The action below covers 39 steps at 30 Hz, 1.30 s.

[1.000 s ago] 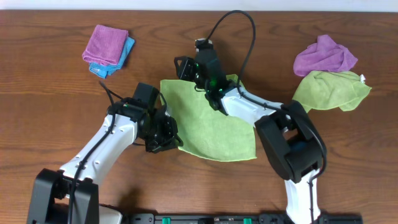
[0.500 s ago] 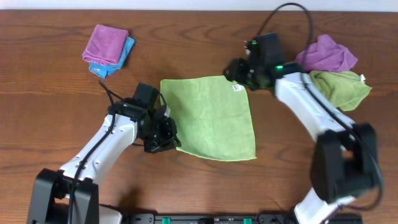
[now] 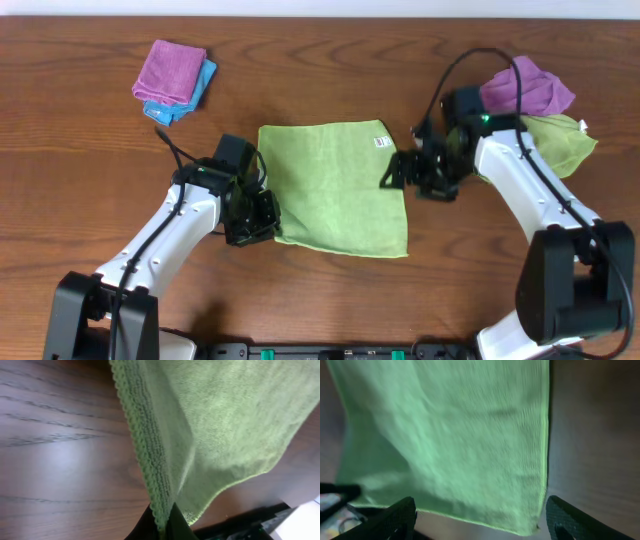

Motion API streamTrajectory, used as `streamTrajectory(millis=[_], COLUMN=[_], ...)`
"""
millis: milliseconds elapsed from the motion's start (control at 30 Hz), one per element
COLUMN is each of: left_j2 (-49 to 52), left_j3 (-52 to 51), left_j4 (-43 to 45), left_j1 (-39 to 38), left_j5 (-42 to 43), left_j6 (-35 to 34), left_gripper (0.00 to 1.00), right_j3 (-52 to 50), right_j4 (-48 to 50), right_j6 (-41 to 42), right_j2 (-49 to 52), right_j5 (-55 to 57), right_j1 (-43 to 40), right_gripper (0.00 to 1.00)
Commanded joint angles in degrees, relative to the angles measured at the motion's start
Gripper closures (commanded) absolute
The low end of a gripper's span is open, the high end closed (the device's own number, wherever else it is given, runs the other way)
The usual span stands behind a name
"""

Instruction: Fold the cloth

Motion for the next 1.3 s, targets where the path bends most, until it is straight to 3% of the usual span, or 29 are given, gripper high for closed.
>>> streamTrajectory(millis=[0,467,933,1033,1167,1267], left_j2=[-0.6,-0.6,-0.6,-0.6,-0.6,-1.2], left_j3=[-1.3,-5.4,-5.4,-5.4,-5.3,-4.9], left_j4=[-0.5,-0.1,0.2,0.2,0.2,0.1], left_j1=[0.2,0.2,0.2,0.2,0.2,1.3], left_j5=[-3.3,-4.5,-2.4,-2.0,-0.8,-0.4], left_j6=[1.2,1.2,0.7,0.7,0.7,0.7], left_gripper=[0.94,0.94,0.94,0.94,0.94,0.94], right_j3=[-3.7,-15.1,-23.6,-23.7,-23.6,-23.5], right_j4=[-0.2,-0.3,12.5,14.4,15.7,15.7], right_j6=[-2.7,-2.3,4.5,4.9,4.9,4.8], right_j2=[0.0,0.0,0.0,0.0,0.0,-0.9], right_j5=[-2.2,-2.4,-8.2,-8.2,-8.2,-8.0], right_j1=[-0.9,-0.9,0.1,1.2,1.8,1.7], right_gripper=[0.16,0.16,0.23,0.45,0.98,0.99])
